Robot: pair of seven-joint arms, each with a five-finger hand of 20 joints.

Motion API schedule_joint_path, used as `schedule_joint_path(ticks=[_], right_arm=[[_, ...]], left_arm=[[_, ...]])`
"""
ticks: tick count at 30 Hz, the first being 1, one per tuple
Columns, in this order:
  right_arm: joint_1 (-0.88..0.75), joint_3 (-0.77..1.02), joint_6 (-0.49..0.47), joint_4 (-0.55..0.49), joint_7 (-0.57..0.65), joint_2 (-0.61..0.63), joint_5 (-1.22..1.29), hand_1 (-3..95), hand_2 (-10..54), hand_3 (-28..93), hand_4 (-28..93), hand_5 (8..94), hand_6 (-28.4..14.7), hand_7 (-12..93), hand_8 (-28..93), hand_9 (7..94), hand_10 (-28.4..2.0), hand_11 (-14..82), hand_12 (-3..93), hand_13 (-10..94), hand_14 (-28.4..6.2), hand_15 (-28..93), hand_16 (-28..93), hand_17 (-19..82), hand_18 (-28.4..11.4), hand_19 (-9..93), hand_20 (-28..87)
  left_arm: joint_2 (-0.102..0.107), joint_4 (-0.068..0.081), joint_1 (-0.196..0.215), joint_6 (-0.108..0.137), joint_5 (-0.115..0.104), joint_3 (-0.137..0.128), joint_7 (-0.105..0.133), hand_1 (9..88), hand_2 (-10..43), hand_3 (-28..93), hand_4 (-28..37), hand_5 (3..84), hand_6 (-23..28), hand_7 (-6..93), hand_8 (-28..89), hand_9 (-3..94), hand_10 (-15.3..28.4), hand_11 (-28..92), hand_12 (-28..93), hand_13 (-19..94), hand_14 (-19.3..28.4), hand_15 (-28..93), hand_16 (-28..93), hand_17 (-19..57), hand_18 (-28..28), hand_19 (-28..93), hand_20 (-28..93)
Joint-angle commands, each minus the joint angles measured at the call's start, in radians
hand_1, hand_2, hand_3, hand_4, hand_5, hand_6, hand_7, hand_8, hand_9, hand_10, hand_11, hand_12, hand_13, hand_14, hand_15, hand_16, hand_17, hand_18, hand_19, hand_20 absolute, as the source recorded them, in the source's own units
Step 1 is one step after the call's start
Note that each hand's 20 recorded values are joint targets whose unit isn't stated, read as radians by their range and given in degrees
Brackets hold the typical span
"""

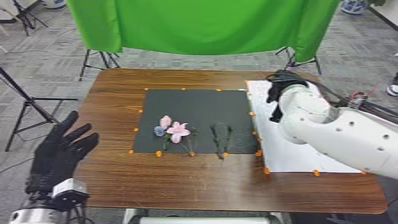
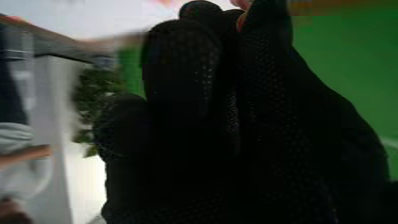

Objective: Arrange flowers

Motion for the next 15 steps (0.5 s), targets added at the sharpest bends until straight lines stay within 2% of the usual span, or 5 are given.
schedule_joint_path(ticks=[1,6,11,12,15], right_arm=[[0.010,0.044,-0.055,-0.108,-0.114,-0.126,-0.040,58.6,-9.5,72,-28,80.5,1.6,22,5,92.7,-7.7,8.0,29.9,86,-3.3,56,17,56,-11.9,93,23],[-0.015,0.036,-0.078,-0.097,-0.142,-0.230,-0.030,58.7,-9.5,72,-28,80.6,1.5,22,5,92.7,-7.8,8.2,30.0,86,-3.5,56,17,56,-12.2,93,24],[-0.039,0.007,-0.095,-0.078,-0.142,-0.303,-0.028,58.6,-9.5,72,-28,80.6,1.4,21,6,92.6,-7.8,8.4,30.2,85,-3.6,56,18,56,-12.3,93,25],[-0.040,-0.003,-0.091,-0.078,-0.141,-0.310,-0.026,58.6,-9.5,72,-28,80.6,1.4,21,6,92.5,-7.8,8.4,30.2,85,-3.6,56,18,56,-12.3,93,25],[-0.054,-0.010,-0.097,-0.075,-0.137,-0.330,-0.027,58.6,-9.5,72,-28,80.7,1.4,21,6,92.6,-7.8,8.4,30.1,85,-3.6,56,18,56,-12.4,93,25]], left_arm=[[0.044,-0.012,0.032,0.032,-0.031,-0.014,0.027,27.3,6.4,61,-22.5,31.1,6.9,6.6,-7,27.6,18.6,24,12,21,27.8,57,-12,-6.4,28.4,55,1],[0.054,-0.009,0.021,0.034,-0.035,-0.008,0.026,27.4,6.4,61,-22.5,31.0,6.9,6.5,-7,27.4,18.5,24,12,21,27.7,57,-11,-6.4,28.4,55,0],[0.033,-0.007,0.014,0.020,-0.011,-0.011,-0.001,27.4,6.5,61,-22.5,31.0,6.9,6.6,-7,27.5,18.6,24,12,21,27.7,57,-12,-6.4,28.4,55,0],[0.020,-0.006,0.010,0.017,-0.002,-0.014,-0.013,27.4,6.4,61,-22.4,31.0,6.9,6.6,-7,27.4,18.6,24,12,21,27.7,57,-12,-6.4,28.4,55,0],[0.008,-0.007,0.013,0.011,0.008,-0.019,-0.021,27.4,6.4,61,-22.4,31.0,6.9,6.6,-7,27.4,18.7,24,12,21,27.7,57,-12,-6.4,28.4,55,0]])
